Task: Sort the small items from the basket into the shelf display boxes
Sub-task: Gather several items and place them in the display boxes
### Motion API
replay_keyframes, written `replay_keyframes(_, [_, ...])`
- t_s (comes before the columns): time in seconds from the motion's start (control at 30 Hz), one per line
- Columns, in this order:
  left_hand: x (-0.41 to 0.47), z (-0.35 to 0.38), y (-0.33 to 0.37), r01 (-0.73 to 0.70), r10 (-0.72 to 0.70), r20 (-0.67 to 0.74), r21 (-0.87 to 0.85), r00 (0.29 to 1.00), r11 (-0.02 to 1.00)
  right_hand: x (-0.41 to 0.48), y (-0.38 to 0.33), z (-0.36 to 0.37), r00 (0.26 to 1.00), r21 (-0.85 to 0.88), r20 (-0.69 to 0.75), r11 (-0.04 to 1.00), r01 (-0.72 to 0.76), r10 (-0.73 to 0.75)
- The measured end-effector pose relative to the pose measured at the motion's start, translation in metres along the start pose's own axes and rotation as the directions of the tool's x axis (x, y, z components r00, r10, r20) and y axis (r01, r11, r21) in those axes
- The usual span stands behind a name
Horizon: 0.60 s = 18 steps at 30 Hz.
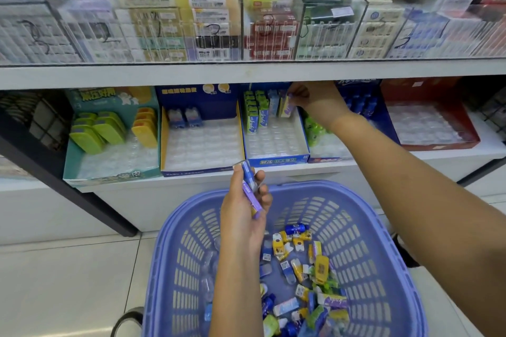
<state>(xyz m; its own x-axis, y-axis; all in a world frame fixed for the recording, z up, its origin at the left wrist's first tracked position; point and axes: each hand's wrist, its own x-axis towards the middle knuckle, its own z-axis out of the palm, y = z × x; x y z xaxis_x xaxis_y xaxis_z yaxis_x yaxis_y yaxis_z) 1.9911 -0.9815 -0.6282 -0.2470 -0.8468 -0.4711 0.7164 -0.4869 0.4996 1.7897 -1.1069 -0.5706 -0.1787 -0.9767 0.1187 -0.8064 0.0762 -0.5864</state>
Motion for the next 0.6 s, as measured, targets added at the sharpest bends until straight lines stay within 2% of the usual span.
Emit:
replay_keyframes(0.23, [0.003,-0.001,0.0,0.039,-0.042,0.029,0.068,0.999,0.997,0.014,0.004,-0.004,0.988,-0.021,0.151,0.999,0.027,-0.024])
replay_keyframes(0.37, [0.004,-0.003,0.001,0.032,-0.033,0.041,0.009,0.999,0.999,0.017,0.005,0.001,0.994,-0.112,0.109,0.993,0.019,-0.007])
replay_keyframes(0.47, [0.004,-0.003,0.002,0.037,-0.035,0.046,-0.04,0.998,0.999,0.019,-0.003,0.005,0.991,-0.209,0.136,0.978,0.018,0.01])
replay_keyframes(0.6, [0.0,0.0,0.004,0.042,-0.041,0.042,-0.037,0.998,0.998,0.006,-0.016,0.002,0.994,-0.298,0.112,0.954,0.037,-0.004])
